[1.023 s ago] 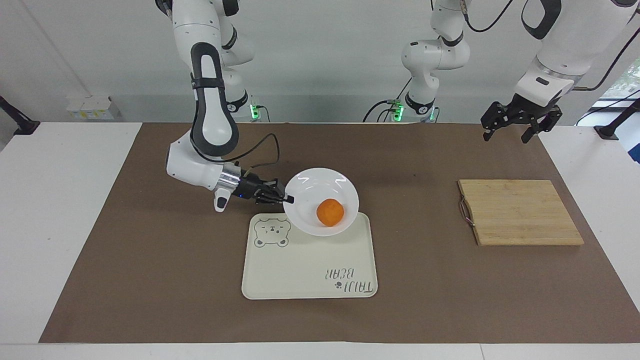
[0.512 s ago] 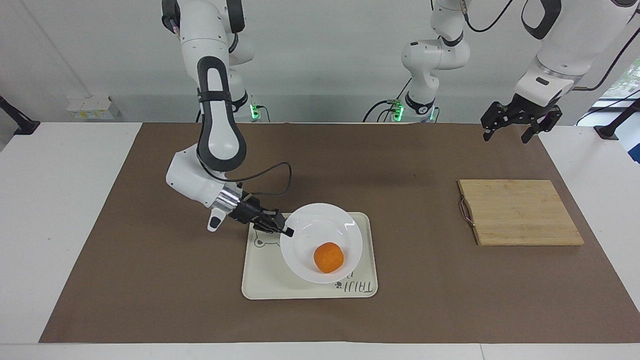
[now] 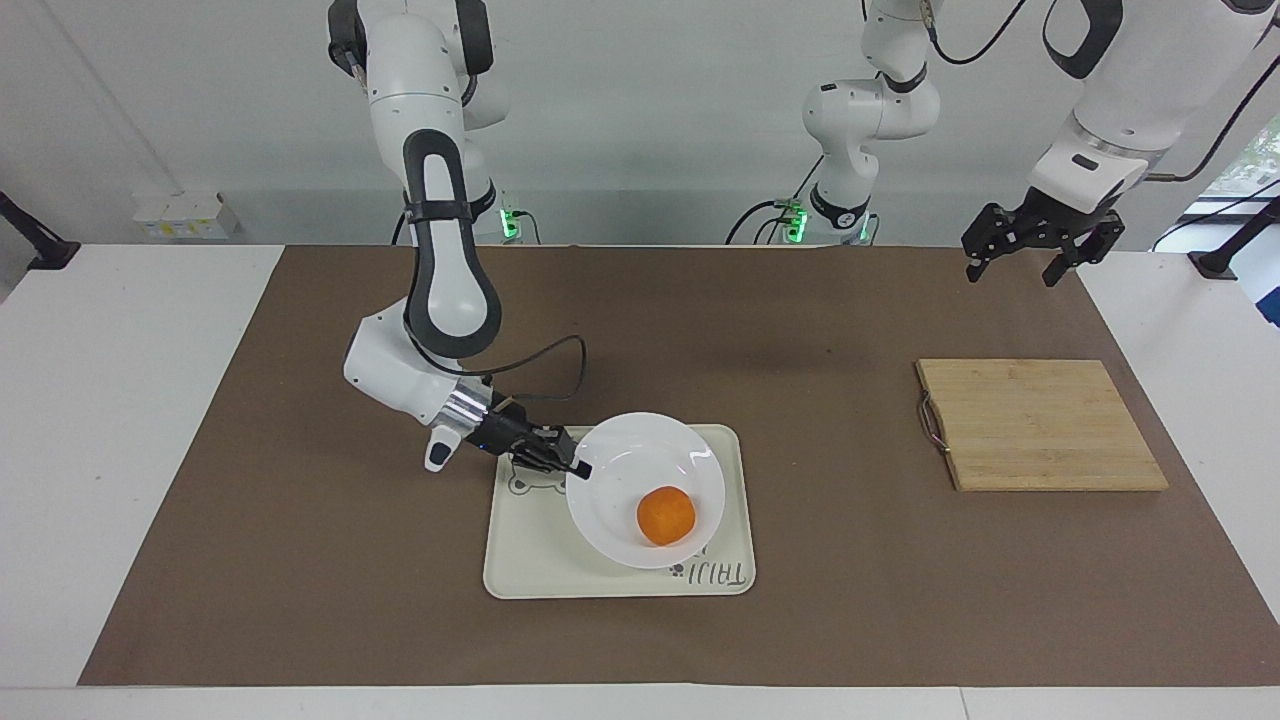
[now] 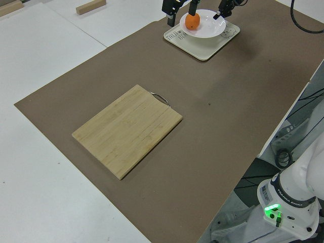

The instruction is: Place orange and plate with both arms

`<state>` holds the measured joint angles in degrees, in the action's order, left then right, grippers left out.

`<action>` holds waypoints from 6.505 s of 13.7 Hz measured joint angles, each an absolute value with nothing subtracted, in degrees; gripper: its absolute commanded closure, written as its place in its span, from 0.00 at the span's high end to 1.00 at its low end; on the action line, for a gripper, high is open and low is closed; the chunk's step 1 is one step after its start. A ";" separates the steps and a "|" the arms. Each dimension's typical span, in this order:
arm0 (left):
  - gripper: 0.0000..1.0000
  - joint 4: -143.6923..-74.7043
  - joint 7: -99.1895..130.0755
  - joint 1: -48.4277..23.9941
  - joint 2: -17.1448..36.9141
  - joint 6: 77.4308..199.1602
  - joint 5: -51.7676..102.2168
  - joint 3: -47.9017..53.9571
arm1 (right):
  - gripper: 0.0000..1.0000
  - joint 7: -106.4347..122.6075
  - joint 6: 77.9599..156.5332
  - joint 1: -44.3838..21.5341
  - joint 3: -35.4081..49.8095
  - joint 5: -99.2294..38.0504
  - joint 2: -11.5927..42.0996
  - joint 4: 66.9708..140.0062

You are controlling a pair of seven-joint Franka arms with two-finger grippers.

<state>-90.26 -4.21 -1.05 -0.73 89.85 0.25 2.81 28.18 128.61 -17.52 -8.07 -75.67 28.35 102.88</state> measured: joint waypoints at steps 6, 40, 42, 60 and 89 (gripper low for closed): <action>1.00 -90.26 -4.21 -1.05 -0.73 89.85 0.25 2.81 | 0.00 30.90 128.62 -16.90 -8.25 -75.29 28.48 104.92; 1.00 -90.26 -4.21 -1.05 -0.73 89.85 0.25 2.80 | 1.00 -4.26 103.84 -9.49 -10.22 -6.91 3.76 102.28; 1.00 -90.26 -4.21 -1.05 -0.73 89.85 0.25 2.80 | 1.00 -4.14 102.91 -9.24 -10.22 -5.45 2.36 102.29; 1.00 -90.26 -4.21 -1.05 -0.73 89.85 0.25 2.81 | 1.00 1.52 91.27 -5.39 -7.83 -0.44 -4.84 91.70; 1.00 -90.26 -4.21 -1.05 -0.73 89.85 0.25 2.80 | 1.00 0.97 90.90 -5.72 -7.91 1.48 -3.90 90.94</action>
<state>-90.26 -4.21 -1.05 -0.73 89.85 0.25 2.80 0.97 90.90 -5.72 -7.91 1.48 -3.90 90.94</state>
